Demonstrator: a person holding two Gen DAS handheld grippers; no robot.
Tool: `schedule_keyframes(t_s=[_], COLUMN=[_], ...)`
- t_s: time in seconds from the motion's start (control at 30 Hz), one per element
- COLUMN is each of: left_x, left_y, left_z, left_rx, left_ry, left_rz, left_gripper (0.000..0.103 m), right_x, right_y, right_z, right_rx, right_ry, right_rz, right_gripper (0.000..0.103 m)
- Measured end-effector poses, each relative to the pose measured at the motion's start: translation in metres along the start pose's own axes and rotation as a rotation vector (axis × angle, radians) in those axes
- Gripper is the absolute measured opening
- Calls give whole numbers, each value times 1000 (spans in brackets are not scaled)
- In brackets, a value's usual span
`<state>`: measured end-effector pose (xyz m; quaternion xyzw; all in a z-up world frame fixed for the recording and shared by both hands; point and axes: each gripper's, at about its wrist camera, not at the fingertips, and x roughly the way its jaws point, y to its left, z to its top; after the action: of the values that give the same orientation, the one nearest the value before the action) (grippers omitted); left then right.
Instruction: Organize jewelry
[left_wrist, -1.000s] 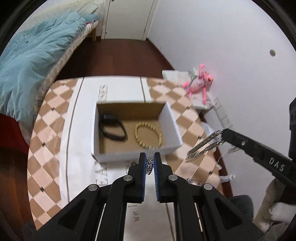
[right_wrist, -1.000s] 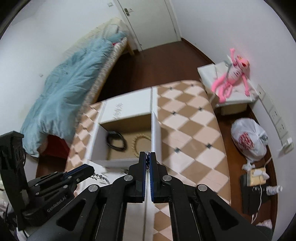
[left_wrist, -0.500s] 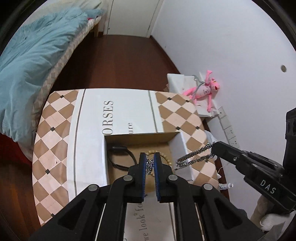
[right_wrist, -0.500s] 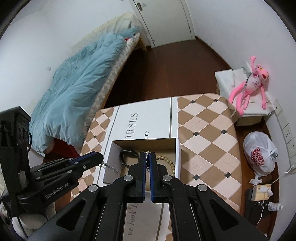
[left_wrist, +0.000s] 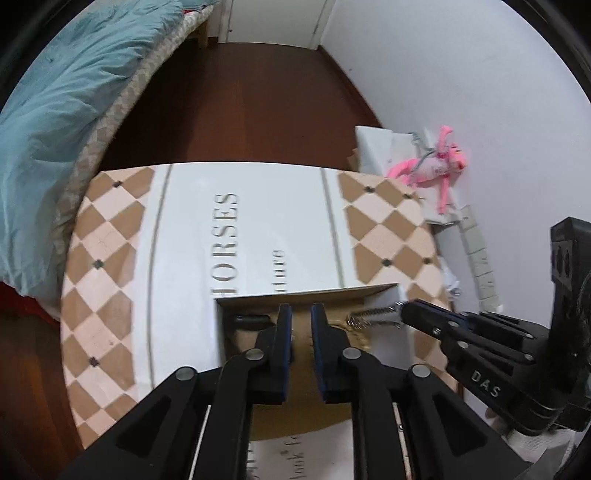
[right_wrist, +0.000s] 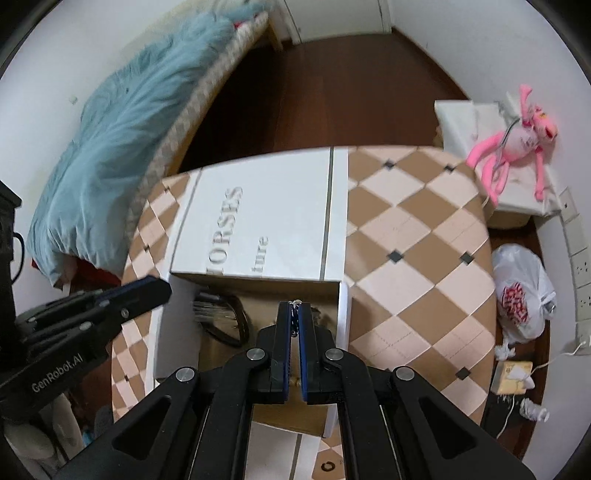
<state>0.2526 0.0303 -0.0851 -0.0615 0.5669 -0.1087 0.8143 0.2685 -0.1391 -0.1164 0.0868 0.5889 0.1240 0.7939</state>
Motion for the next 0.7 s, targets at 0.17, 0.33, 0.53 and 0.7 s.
schedule_keyframes(t_s=[0.17,0.33,0.53,0.7], left_x=[-5,-8,-13,-11], left_y=[10,22,25,27], left_z=[-5,-18,-47,-66], left_rx=[-5,-27,-23,-26], left_ry=[-49,-77,-152,-157], left_rz=[75,171,250,266], left_gripper=[78,97,99,100], right_x=[1,-11,-8,0], right_y=[-2,5,12,11], right_z=[-6,-17,-46,-67], right_rx=[-5,-31,-43,-19], right_ry=[10,-28,-46,-33], right_rz=[-38,-118,-246,-261], right_gripper=[42,61,96,96])
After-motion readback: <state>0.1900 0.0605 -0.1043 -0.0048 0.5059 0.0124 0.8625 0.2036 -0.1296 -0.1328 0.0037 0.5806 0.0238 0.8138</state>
